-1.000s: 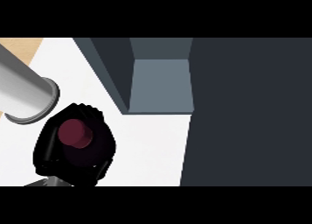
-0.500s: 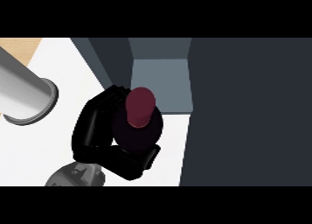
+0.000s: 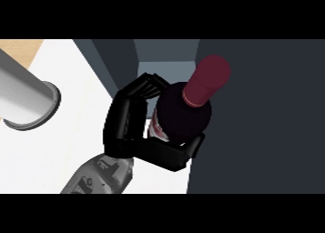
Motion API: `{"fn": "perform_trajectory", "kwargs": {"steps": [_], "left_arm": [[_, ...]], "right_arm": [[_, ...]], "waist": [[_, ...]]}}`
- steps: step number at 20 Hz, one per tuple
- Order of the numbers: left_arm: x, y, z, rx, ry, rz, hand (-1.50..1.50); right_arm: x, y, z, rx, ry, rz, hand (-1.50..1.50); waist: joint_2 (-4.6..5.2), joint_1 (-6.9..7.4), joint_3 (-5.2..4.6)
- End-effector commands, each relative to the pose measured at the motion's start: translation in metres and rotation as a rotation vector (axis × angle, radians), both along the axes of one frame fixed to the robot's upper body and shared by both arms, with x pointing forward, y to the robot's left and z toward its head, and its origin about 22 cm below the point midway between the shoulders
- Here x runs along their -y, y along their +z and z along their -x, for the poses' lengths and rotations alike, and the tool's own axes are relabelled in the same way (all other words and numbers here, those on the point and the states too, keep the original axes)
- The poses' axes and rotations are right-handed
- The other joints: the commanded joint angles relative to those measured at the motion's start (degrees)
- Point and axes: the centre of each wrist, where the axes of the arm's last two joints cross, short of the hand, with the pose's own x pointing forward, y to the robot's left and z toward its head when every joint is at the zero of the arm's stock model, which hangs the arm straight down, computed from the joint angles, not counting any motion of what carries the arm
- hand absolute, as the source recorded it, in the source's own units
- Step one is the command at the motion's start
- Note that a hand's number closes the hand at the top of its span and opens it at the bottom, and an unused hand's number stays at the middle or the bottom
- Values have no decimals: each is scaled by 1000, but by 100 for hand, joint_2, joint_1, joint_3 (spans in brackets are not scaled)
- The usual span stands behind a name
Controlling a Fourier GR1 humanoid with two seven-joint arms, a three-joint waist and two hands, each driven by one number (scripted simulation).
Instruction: Pick up the wine, place it into the cabinet and close the cabinet
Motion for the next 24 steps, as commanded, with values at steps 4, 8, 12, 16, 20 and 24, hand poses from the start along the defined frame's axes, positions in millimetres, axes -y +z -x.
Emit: {"fn": "perform_trajectory", "kwargs": {"steps": [4,8,12,16,20,24], "left_arm": [[16,5,-22,21,51,-48,150],[17,-15,-13,16,72,-55,150],[31,4,-30,17,82,-34,150],[25,-20,-26,-35,81,23,150],[15,-43,-37,-37,119,53,150],[38,-44,-28,-20,127,-21,150]], "right_arm": [[2,11,26,36,53,-26,-150],[1,20,28,23,42,-28,-150],[-2,11,20,26,33,-31,-150],[2,19,30,33,41,-16,-150],[5,21,24,38,50,-19,-150],[6,10,7,28,35,-29,-150]], "waist": [[0,-1,-1],[-3,22,-3],[3,-1,-2],[2,-16,-4],[9,-17,-4],[5,5,-1]]}}
